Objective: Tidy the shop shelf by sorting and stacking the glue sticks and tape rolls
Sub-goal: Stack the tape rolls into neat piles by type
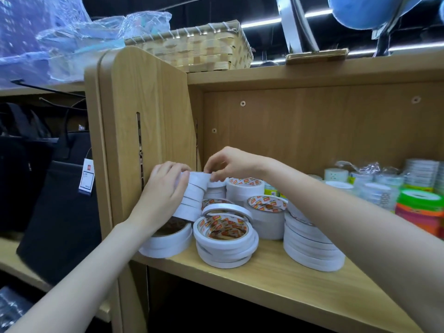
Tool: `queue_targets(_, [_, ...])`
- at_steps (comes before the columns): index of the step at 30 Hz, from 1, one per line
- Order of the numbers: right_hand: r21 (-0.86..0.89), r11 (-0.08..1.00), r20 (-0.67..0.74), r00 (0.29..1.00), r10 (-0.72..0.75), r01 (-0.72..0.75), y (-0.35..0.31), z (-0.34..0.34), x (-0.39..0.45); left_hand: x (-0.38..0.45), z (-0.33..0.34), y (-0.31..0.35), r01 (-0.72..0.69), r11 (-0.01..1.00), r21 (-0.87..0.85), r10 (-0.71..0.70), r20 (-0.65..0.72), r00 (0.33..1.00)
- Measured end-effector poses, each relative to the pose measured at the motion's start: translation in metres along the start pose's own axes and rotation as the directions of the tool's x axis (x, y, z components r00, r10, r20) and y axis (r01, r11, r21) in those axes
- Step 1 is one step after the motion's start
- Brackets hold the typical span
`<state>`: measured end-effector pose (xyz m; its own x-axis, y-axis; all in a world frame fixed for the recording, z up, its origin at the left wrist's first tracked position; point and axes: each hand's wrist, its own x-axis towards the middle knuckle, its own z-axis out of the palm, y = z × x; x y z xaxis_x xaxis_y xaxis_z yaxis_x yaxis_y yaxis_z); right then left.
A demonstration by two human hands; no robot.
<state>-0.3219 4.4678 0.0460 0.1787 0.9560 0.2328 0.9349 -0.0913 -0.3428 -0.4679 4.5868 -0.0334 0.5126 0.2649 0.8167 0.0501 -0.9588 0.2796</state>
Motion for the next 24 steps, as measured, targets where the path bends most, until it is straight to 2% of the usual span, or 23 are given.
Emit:
queue_targets(6, [0.278, 0.960, 0.108, 0.994, 0.001, -0.031, -0.009, 0.001, -0.002, -0.017, -0.028, 0.000, -0.023, 1.000, -0.012, 0.024, 0.110, 0.994])
queue_targets(8, [0.293, 0.955, 0.147, 0.989, 0.006, -0.050, -0.012, 0.000, -0.002, -0.024, -0.042, -0.002, -0.055, 0.997, -0.046, 0.062, 0.172, 0.983])
queue_targets(11, [0.295, 0.953, 0.199, 0.980, 0.015, -0.074, -0.012, 0.000, -0.002, -0.031, -0.057, -0.008, -0.045, 0.996, -0.072, 0.068, 0.352, 0.933])
queue_targets(14, [0.378, 0.916, 0.240, 0.970, 0.046, -0.137, -0.012, 0.003, -0.001, -0.030, -0.057, -0.011, -0.044, 0.999, 0.009, 0.036, 0.410, 0.911])
queue_targets(18, [0.414, 0.902, 0.179, 0.982, 0.054, -0.125, -0.013, 0.005, 0.002, -0.026, -0.053, -0.008, -0.066, 0.996, 0.052, 0.045, 0.333, 0.942])
queue_targets(21, [0.445, 0.890, 0.103, 0.993, 0.056, -0.097, -0.014, -0.007, -0.002, -0.022, -0.055, -0.005, -0.072, 0.995, 0.073, 0.042, 0.353, 0.935])
queue_targets(23, [0.396, 0.912, 0.035, 0.994, 0.100, -0.105, -0.014, -0.022, -0.007, -0.017, -0.057, -0.003, -0.080, 0.991, 0.109, 0.032, 0.388, 0.921])
queue_targets(24, [0.313, 0.943, -0.023, 0.991, 0.129, -0.116, -0.013, -0.028, -0.008, -0.014, -0.058, -0.002, -0.100, 0.983, 0.156, 0.028, 0.411, 0.911])
